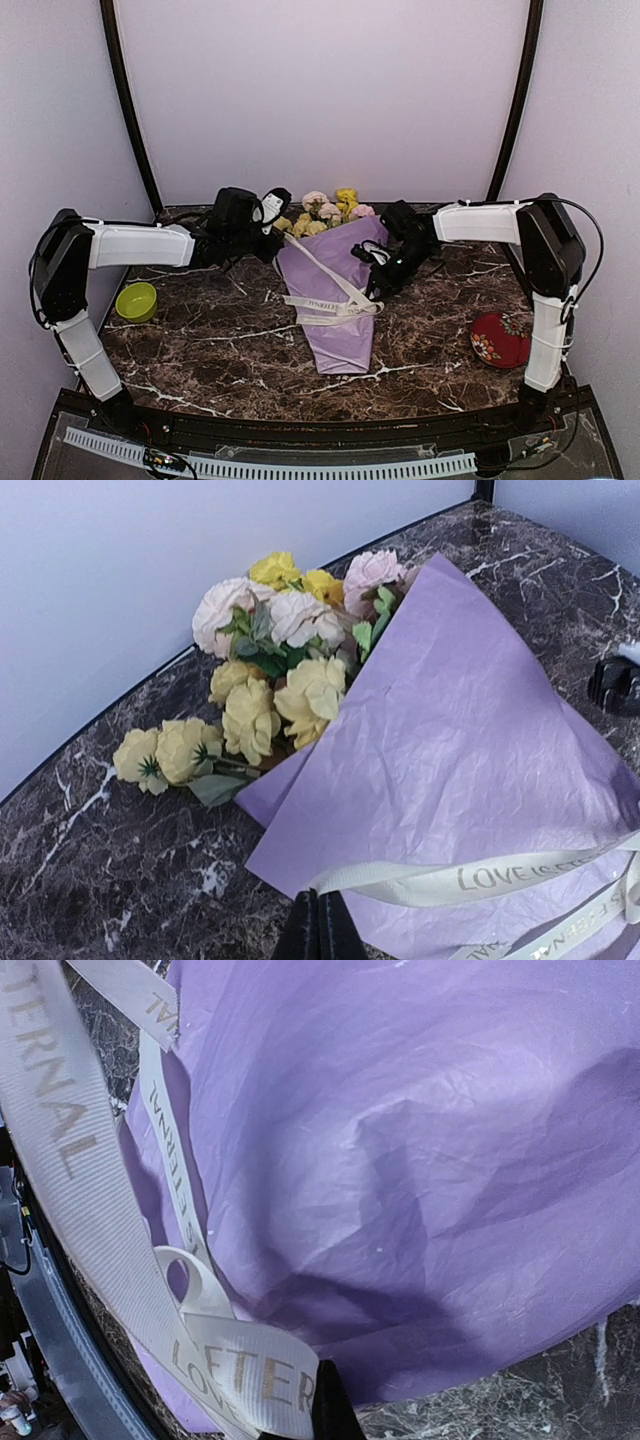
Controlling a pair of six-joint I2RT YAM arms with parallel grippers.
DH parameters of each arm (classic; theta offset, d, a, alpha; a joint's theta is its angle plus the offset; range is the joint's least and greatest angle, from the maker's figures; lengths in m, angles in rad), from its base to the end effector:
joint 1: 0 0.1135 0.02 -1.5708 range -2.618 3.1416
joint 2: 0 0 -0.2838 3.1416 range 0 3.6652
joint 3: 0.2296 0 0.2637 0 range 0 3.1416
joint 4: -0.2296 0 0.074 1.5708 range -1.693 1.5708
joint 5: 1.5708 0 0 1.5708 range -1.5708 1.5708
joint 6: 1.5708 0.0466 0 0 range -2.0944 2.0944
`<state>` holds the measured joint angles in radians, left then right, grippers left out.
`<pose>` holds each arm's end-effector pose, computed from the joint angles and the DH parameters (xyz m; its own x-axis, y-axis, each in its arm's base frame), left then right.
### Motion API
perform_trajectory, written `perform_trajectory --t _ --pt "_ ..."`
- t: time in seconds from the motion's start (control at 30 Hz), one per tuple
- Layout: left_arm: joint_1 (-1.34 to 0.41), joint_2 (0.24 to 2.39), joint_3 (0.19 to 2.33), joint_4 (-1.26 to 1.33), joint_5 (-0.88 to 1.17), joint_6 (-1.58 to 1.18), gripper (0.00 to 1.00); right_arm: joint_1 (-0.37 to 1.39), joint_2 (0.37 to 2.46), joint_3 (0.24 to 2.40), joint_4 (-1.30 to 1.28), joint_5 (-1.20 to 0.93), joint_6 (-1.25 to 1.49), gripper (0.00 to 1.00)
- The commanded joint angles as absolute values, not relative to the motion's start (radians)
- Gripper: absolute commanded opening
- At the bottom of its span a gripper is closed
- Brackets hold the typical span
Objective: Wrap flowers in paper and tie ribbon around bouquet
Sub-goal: Cross the ribbon over the folded bouquet.
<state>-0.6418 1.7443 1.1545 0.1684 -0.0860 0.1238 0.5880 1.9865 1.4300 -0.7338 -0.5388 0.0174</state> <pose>0.3434 -0.2516 0.2508 -0.2592 0.3473 -0.9012 0.5700 0.8083 0.1475 0.3328 0.2506 0.1789 -0.8098 -0.5219 -0.2682 -0.5803 0.6446 0.4978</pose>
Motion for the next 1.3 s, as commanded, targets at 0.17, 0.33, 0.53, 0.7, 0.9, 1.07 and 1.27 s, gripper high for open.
perform_trajectory --t 0.17,0.33,0.53,0.7,0.9,1.07,1.27 --pt "-0.643 1.712 1.02 0.164 -0.14 0.125 0.13 0.585 2.017 1.457 -0.726 -0.564 0.032 0.0" --pt "-0.657 1.642 0.975 0.234 0.01 0.201 0.43 0.586 2.019 1.457 -0.717 -0.572 0.041 0.0" --pt "-0.772 1.569 0.905 0.296 0.199 0.425 0.56 0.586 2.019 1.456 -0.711 -0.567 0.045 0.0" --pt "-0.851 1.648 0.951 0.186 0.354 0.518 0.56 0.585 2.028 1.459 -0.71 -0.57 0.047 0.0" --pt "-0.88 1.796 1.055 0.115 0.334 0.564 0.52 0.585 2.026 1.457 -0.706 -0.572 0.052 0.0" --pt "-0.884 1.86 1.088 0.155 0.236 0.576 0.43 0.586 2.025 1.45 -0.704 -0.572 0.055 0.0" --pt "-0.884 1.886 1.113 0.102 0.287 0.565 0.34 0.585 2.02 1.447 -0.702 -0.572 0.057 0.0"
